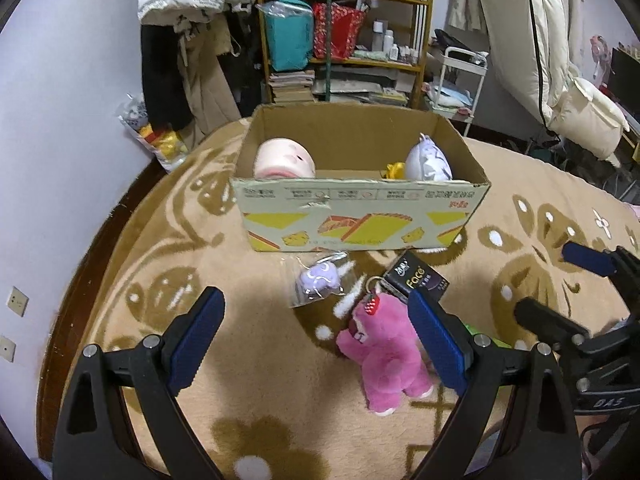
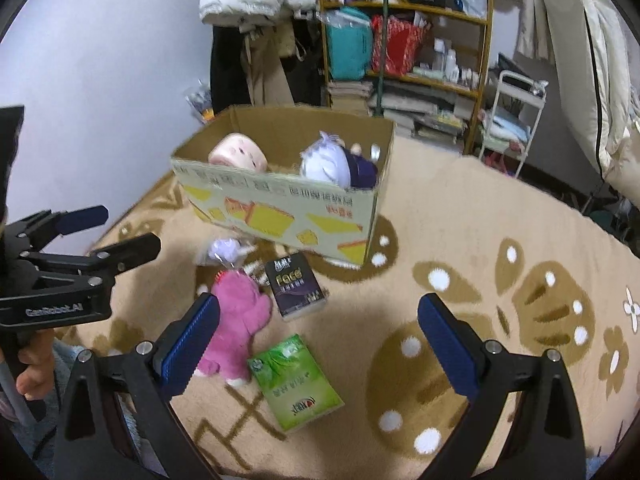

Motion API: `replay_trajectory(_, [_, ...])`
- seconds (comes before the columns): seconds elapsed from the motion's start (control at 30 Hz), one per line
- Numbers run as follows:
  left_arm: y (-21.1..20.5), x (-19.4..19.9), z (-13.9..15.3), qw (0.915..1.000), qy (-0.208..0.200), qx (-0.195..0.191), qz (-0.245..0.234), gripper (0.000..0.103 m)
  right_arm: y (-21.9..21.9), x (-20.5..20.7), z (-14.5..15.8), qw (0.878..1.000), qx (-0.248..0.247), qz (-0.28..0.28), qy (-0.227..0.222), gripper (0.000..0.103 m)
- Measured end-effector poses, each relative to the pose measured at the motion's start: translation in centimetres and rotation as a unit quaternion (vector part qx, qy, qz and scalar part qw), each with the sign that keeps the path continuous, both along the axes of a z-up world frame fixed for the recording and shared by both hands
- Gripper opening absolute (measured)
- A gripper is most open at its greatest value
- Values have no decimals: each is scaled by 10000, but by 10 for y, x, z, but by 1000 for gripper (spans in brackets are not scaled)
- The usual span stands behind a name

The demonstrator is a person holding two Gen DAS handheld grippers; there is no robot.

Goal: Organize soft objects
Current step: 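Lower both open tools toward the pink bear and green tissue pack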

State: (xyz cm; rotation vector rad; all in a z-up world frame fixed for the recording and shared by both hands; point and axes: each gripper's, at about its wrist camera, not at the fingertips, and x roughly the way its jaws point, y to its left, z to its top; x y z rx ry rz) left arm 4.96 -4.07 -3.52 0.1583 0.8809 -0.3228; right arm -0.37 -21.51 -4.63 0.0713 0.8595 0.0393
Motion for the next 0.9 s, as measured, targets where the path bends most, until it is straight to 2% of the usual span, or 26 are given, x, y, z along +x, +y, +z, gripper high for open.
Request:
replay_trajectory(0.37, [-14, 20, -36, 9966, 809, -69, -142, 92, -3, 16, -27, 9977, 96, 57, 670, 103])
replay_trajectory(0.6, [-18, 30, -57, 9919, 1268, 33, -79, 92, -2, 27, -49, 9930, 112, 54, 1178, 103])
replay_trajectory(0.9, [-19, 36, -72, 9865, 1630, -29, -119, 92, 10, 34, -68, 9863, -62, 282, 1622, 103])
